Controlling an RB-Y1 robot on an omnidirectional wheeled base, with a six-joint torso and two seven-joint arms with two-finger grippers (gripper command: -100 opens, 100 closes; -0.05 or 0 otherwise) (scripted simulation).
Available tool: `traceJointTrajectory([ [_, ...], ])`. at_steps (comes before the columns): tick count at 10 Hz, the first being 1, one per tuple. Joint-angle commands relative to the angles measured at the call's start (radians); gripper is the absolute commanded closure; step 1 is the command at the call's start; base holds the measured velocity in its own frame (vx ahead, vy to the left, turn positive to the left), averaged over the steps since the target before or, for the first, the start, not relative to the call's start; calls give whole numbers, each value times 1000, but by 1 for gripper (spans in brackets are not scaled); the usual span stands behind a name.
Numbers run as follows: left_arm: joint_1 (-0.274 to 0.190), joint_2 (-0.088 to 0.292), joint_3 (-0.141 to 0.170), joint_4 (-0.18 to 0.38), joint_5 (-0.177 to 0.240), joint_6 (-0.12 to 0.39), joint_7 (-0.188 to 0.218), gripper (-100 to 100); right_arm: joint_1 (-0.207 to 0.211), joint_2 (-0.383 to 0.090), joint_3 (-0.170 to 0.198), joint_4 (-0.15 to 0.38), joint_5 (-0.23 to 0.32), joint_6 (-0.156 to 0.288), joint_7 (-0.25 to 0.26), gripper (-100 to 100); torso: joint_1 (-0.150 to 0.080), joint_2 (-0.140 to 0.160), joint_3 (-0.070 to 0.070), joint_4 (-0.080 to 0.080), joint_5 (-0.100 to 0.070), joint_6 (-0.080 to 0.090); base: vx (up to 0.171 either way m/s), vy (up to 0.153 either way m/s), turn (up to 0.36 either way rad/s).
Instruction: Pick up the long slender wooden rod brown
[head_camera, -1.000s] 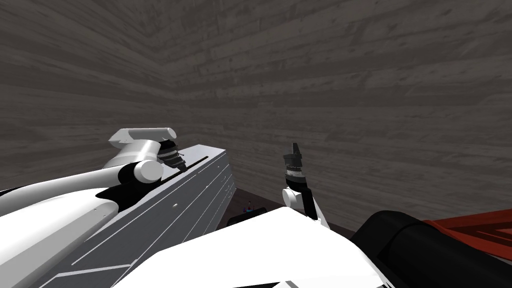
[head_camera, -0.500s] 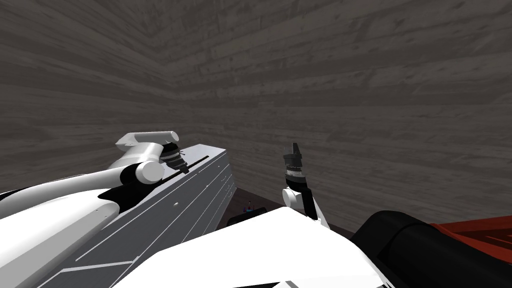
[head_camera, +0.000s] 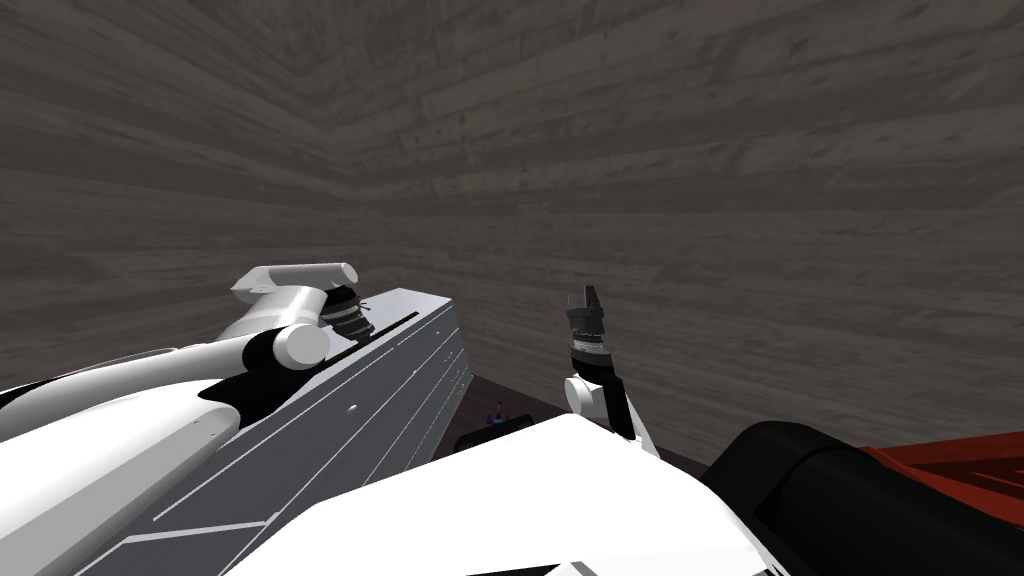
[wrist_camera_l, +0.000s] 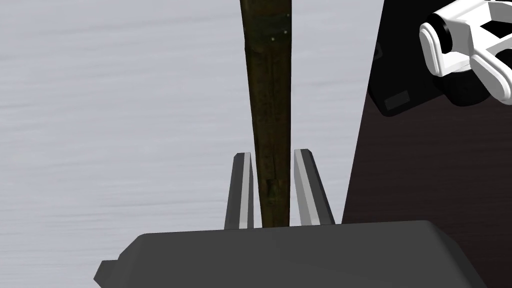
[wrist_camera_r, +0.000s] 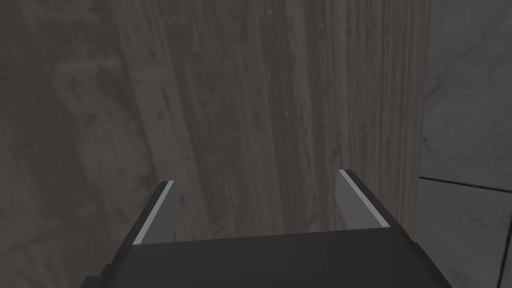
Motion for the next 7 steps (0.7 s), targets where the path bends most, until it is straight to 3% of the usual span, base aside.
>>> traceJointTrajectory([
  [1,0,0,0,0,0,0,0,100,0,0,0,0,0,0,0,0,0,0,0,0,0,0,0,0,0],
  [2,0,0,0,0,0,0,0,100,0,0,0,0,0,0,0,0,0,0,0,0,0,0,0,0,0],
  [3,0,0,0,0,0,0,0,0,0,0,0,0,0,0,0,0,0,0,0,0,0,0,0,0,0],
  [4,-8,4,0,-19,-3,30,1,100,0,0,0,0,0,0,0,0,0,0,0,0,0,0,4,8,-24],
  [5,-19,9,-1,-25,-6,47,1,100,0,0,0,0,0,0,0,0,0,0,0,1,-1,0,7,14,-42],
  [6,-17,7,-2,-14,-5,32,1,100,0,0,0,0,0,0,0,0,0,0,0,0,0,0,3,5,-14],
  [7,-19,8,-2,-13,-5,33,2,0,0,0,0,0,0,0,0,0,0,0,0,0,0,0,0,0,0],
])
